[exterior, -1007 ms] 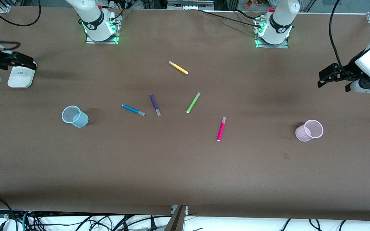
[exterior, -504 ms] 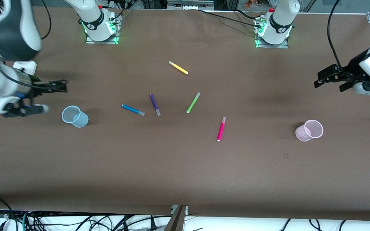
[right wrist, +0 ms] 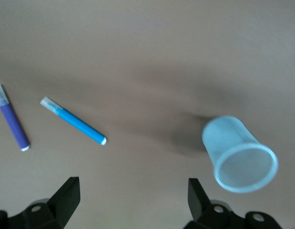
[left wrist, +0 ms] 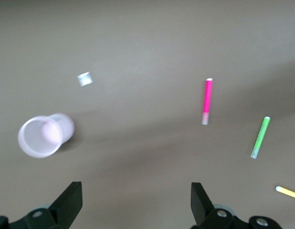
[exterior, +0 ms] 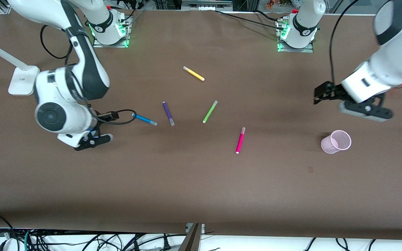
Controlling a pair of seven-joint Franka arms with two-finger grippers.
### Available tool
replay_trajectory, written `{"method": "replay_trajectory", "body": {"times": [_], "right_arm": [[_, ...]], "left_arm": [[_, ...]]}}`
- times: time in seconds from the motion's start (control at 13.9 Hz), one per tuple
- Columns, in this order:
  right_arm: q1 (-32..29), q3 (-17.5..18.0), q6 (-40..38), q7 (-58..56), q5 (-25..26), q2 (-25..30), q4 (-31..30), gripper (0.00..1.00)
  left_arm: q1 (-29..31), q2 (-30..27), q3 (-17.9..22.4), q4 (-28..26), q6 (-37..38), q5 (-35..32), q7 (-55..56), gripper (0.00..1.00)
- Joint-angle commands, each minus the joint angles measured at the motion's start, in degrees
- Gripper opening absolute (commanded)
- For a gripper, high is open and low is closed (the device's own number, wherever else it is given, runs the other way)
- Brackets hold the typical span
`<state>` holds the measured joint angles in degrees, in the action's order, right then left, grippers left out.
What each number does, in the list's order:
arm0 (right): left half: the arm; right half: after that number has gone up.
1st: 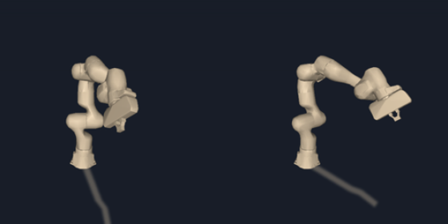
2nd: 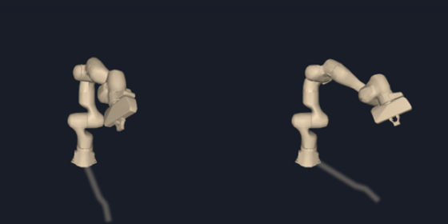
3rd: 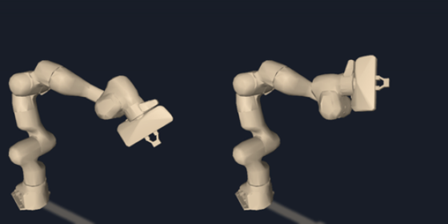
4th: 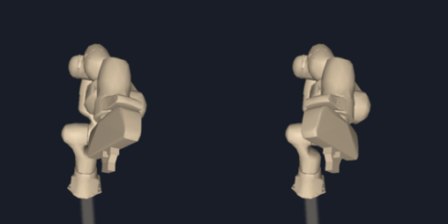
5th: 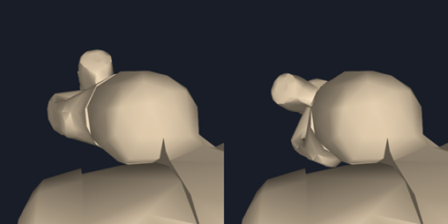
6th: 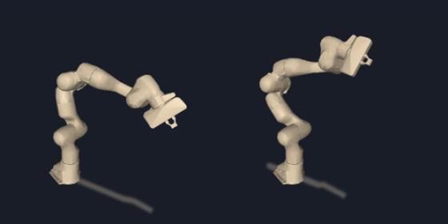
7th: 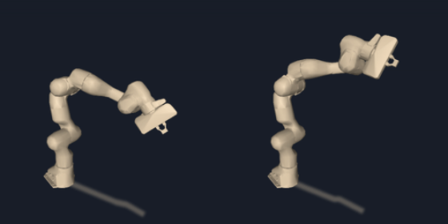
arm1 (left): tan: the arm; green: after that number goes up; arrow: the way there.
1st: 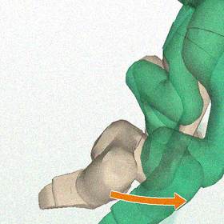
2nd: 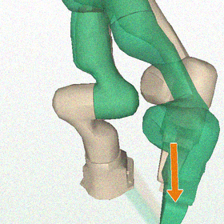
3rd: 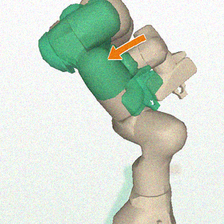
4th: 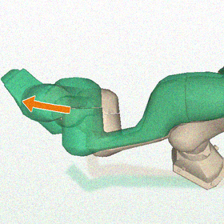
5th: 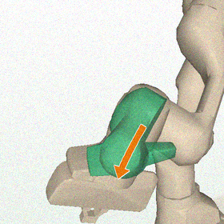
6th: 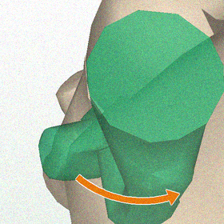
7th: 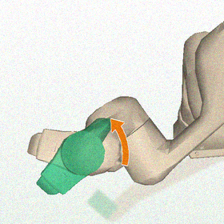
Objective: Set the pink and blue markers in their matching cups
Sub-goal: 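Reach the right gripper to the blue marker while the left reaches pink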
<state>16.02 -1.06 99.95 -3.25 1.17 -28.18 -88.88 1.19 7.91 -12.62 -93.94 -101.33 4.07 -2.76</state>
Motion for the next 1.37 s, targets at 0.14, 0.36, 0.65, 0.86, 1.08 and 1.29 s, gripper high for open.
{"method": "replay_trajectory", "body": {"times": [0.14, 0.36, 0.65, 0.86, 1.08, 1.29], "right_arm": [[4.8, -0.1, 8.0, -2.7, -0.7, -3.8, -2.8, 1.0], [8.7, -0.1, 9.7, -2.3, -0.8, -5.9, -3.1, 1.0], [12.3, -0.1, 14.0, -2.5, -0.3, -8.6, -4.2, 1.0], [13.6, -0.2, 16.1, -2.5, 0.1, -10.0, -4.9, 1.0], [14.1, -0.2, 19.8, -2.8, 0.8, -10.0, -8.1, 1.0], [14.1, -0.2, 21.3, -3.8, 3.6, -10.1, -9.2, 1.0]], "left_arm": [[-2.8, 10.2, -6.1, 0.8, -9.9, -1.8, 3.7, 1.0], [-7.8, 15.4, -6.1, -1.1, -17.6, -5.9, 10.7, 1.0], [-10.2, 20.9, -6.1, -5.9, -30.4, -10.9, 15.1, 1.0], [-11.2, 25.6, -6.1, -7.1, -35.3, -15.4, 16.8, 1.0], [-12.0, 27.7, -6.0, -12.7, -43.3, -22.9, 21.9, 1.0], [-11.9, 28.8, -5.7, -14.2, -46.1, -24.8, 23.5, 1.0]]}}
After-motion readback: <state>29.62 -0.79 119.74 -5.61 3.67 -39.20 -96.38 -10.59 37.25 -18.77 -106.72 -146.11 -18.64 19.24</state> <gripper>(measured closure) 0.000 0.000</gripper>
